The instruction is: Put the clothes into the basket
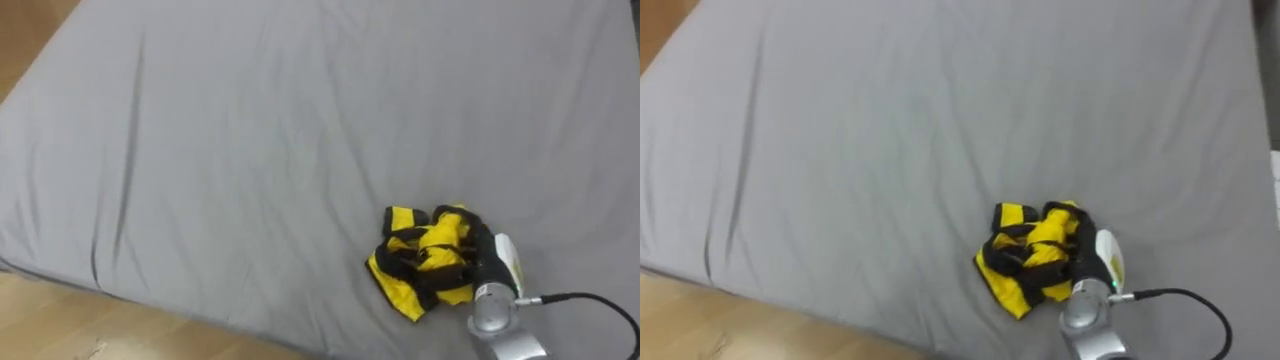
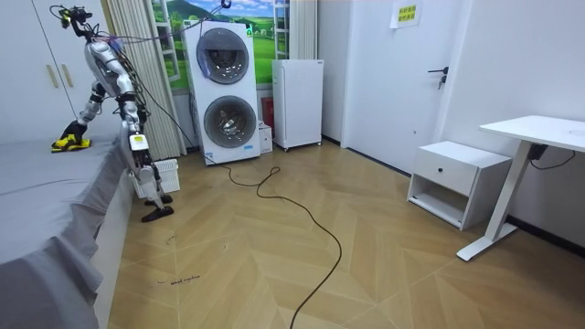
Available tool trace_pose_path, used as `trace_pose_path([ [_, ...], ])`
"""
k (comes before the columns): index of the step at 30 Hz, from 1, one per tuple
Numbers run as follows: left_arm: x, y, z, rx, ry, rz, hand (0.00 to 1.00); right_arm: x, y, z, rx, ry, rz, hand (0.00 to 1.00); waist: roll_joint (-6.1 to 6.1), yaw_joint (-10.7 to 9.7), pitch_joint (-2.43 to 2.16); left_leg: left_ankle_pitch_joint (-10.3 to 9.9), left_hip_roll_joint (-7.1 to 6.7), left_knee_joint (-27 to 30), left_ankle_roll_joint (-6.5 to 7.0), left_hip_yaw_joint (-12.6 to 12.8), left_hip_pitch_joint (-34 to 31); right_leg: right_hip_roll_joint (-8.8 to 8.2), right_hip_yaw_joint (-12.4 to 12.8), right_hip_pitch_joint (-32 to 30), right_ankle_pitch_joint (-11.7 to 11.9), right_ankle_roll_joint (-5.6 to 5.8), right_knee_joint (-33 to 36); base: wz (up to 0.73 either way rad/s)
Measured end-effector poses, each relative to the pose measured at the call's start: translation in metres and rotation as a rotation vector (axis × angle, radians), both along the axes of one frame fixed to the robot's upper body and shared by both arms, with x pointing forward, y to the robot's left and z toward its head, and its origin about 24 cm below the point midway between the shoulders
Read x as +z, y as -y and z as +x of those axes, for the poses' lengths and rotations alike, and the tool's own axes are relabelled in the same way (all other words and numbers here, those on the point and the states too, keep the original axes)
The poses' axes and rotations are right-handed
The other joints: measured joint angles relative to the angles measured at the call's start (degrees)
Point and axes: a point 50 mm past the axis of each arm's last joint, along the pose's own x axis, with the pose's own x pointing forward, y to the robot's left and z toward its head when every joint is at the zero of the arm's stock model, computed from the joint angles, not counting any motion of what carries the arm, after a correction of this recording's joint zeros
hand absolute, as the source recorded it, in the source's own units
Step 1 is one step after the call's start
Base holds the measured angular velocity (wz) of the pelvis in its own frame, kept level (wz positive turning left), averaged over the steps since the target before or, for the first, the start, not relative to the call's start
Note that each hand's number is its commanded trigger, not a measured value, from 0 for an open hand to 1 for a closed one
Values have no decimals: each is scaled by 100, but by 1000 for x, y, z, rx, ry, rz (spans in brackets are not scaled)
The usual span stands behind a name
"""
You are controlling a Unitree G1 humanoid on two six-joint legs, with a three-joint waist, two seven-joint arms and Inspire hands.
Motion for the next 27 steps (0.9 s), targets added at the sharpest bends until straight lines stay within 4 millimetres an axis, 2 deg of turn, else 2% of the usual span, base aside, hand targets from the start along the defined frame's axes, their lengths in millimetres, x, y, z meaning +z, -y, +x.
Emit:
trace_pose_path([
  [4,0,1,4,-12,7,-2,0,1,6,3,-55,2,-1,100,7,18,9,26,-11,47,23,-25,-123,-32,-88,-90,11,17,4,14],
  [11,0,2,9,-31,10,-2,0,9,18,11,-128,38,20,100,53,8,67,62,-16,48,61,-24,-319,-50,-76,-275,46,51,6,2],
  [16,1,2,9,-34,15,-6,0,9,22,9,-133,54,84,100,19,-52,57,73,-29,-67,67,39,-247,-63,-42,-266,26,75,-7,0],
  [19,2,2,11,-41,38,-1,0,2,25,-5,-126,52,128,100,-49,-246,44,88,-96,-122,86,59,-50,-83,147,-68,-30,146,-10,17],
  [21,4,-2,13,-15,68,9,0,-4,27,-20,-136,51,177,100,-178,-329,42,88,-104,-212,88,329,236,-125,403,140,-112,204,-13,1],
  [22,5,-4,13,-13,75,16,0,-4,28,-23,-137,55,186,100,-224,-337,43,87,-105,-217,89,388,286,-128,423,181,-117,212,-15,-22],
  [24,7,-8,14,15,98,27,0,-2,34,-36,-165,87,223,100,-358,-550,35,85,-125,-224,91,586,473,-132,582,326,-134,241,-14,-18],
  [25,8,-9,14,18,100,28,0,0,36,-39,-172,100,226,100,-383,-591,30,79,-121,-246,100,678,544,-129,675,359,-134,241,-16,-36],
  [26,8,-9,13,24,101,29,0,3,39,-42,-182,124,230,100,-429,-659,28,50,-98,-282,137,846,710,-114,863,416,-134,243,-6,-70],
  [27,8,-10,13,32,101,30,0,6,43,-46,-193,142,234,100,-490,-714,4,38,-87,-343,130,992,899,-110,992,536,-133,244,-11,-79],
])
